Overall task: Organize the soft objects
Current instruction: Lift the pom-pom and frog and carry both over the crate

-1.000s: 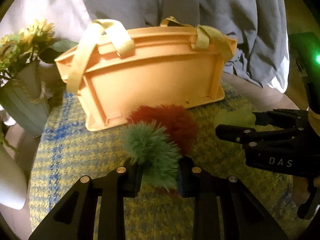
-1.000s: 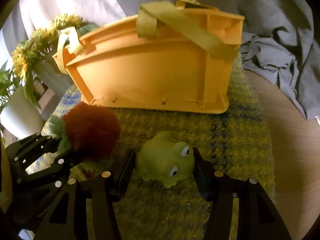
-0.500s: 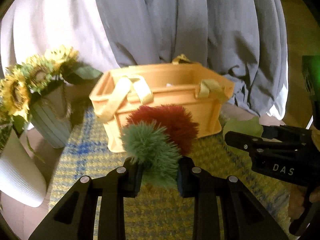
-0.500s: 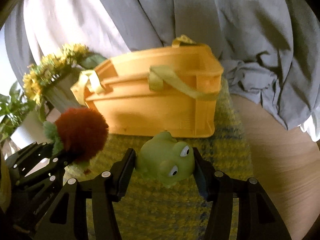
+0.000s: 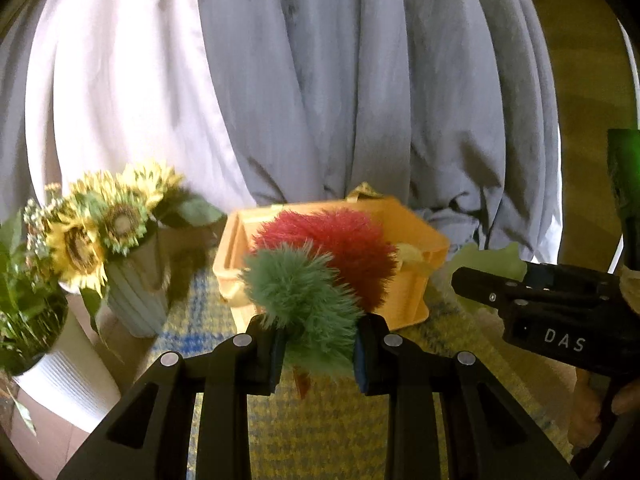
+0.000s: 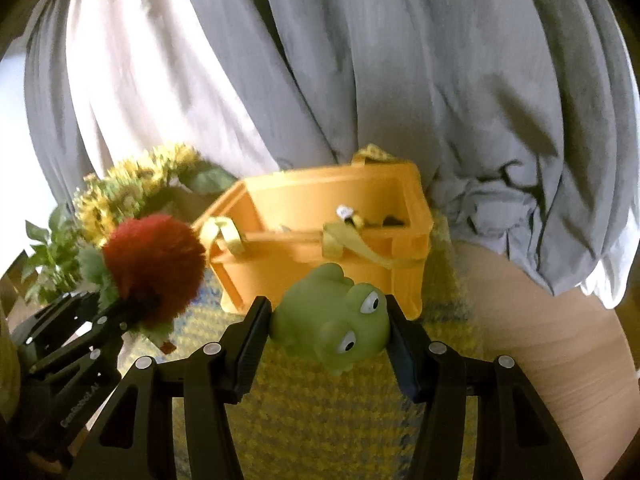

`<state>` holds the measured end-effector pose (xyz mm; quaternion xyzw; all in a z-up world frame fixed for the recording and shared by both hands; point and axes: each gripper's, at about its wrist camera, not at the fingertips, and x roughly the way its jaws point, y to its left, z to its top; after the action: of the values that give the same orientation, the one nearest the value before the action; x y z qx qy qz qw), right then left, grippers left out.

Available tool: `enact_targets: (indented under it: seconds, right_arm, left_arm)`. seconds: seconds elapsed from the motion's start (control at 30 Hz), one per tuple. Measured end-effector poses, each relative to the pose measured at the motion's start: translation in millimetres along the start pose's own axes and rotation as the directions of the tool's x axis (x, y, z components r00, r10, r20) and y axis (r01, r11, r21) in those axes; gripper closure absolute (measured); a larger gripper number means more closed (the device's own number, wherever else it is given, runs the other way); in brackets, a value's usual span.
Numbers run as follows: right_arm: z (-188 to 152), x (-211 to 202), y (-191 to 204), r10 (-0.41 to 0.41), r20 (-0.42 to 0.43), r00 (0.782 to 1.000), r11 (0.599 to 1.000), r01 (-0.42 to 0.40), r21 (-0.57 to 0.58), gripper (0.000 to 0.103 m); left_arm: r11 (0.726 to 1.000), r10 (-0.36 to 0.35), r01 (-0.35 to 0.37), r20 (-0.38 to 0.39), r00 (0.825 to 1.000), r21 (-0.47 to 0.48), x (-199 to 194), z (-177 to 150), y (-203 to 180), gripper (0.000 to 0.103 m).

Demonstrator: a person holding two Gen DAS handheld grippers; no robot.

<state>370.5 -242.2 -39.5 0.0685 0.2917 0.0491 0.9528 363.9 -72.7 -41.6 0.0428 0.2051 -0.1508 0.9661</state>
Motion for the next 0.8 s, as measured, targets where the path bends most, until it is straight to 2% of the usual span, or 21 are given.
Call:
enact_targets:
  seconds: [0.2,0.6,0.8]
  right_arm:
    - [14.6,-20.5,4.9,-0.009,0.08,0.997,1.0,0.011,-0.017,0.047]
    - [38.2,-31.9,6.6,-0.009,0.173,0.985,1.0,0.01,-0.007,0.047]
    - [53.6,-30.7,8.0,-0.008,0.214,0.977,1.0,0.011,-0.015,0.047]
  left_arm:
    - [1.0,-0.013,0.013,0.056,0.998,-0.002,-11.4,15.3,-2.1,0.075]
    - [1.0,0.007,-0.012,0.159,0.987,0.028,-16.7,46.1,-2.5,0.075]
    - [0.999,0.015,-0.021,0.178,0.984,0.029,-9.5,61.3,1.6,0.075]
